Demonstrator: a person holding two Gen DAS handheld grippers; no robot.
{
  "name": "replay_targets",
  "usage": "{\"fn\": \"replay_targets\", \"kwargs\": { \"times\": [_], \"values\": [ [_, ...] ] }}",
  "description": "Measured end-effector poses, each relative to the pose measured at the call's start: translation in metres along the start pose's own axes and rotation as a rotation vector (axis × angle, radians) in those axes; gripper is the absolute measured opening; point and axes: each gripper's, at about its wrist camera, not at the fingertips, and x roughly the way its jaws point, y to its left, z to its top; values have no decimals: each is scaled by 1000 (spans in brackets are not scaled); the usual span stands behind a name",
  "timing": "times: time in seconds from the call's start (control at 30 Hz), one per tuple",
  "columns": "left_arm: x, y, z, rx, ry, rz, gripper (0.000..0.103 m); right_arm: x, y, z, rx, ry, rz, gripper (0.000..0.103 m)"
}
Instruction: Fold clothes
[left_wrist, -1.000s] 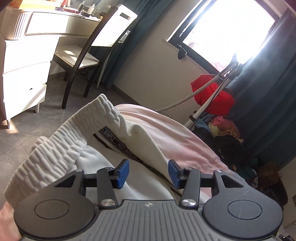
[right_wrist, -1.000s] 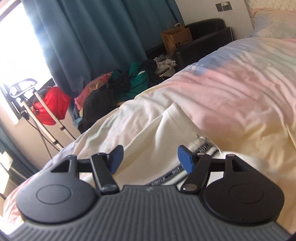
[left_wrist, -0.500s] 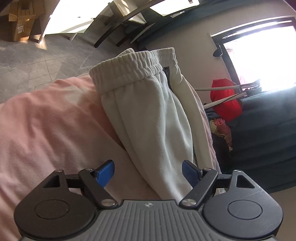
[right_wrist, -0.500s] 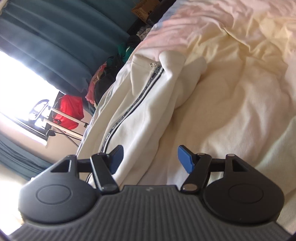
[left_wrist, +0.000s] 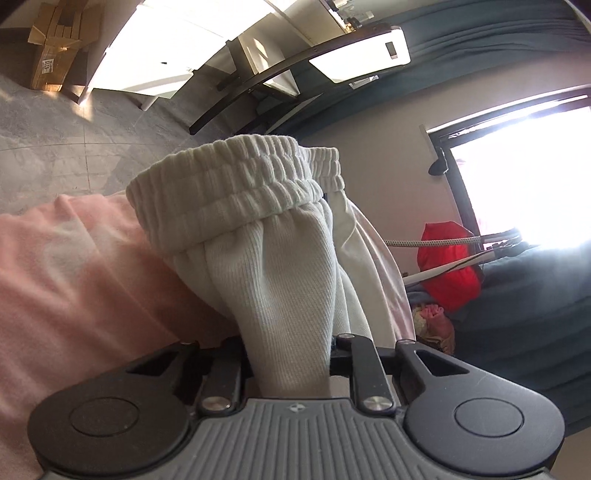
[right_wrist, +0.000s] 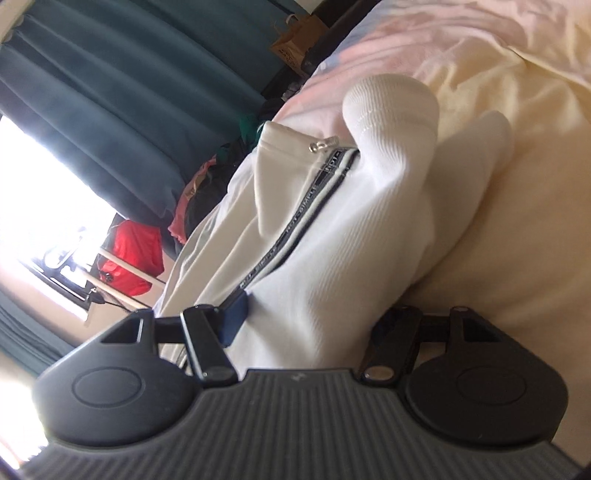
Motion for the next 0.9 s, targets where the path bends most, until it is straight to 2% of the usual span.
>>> {"fn": "replay_targets", "kwargs": {
  "times": [0.1,0.13,0.3,0.47,0.63,0.77,0.9],
  "values": [
    [-13,-13,4,8,-21,-6,11,12,8,7,-27,0,-57,40],
    [-15,-20,6,5,-27,-12,10,14,11,10,-36,3,-81,14],
    [-36,-40,21,-1,-29,-22,7,-16,24,24,-52,-11,-59,10],
    [-80,-26,29,-4,-22,-34,7,-69,28,26,-107,10,-46,10],
    [-141,4,39,-5,5,-38,7,-126,4,12,-79,47,-53,10],
    [-210,40,42,40,31,-62,7,-184,-26,-5,-2,53,-51,10],
    [-261,83,34,103,71,-42,7,-216,-42,-13,25,110,-134,10]
  ]
}}
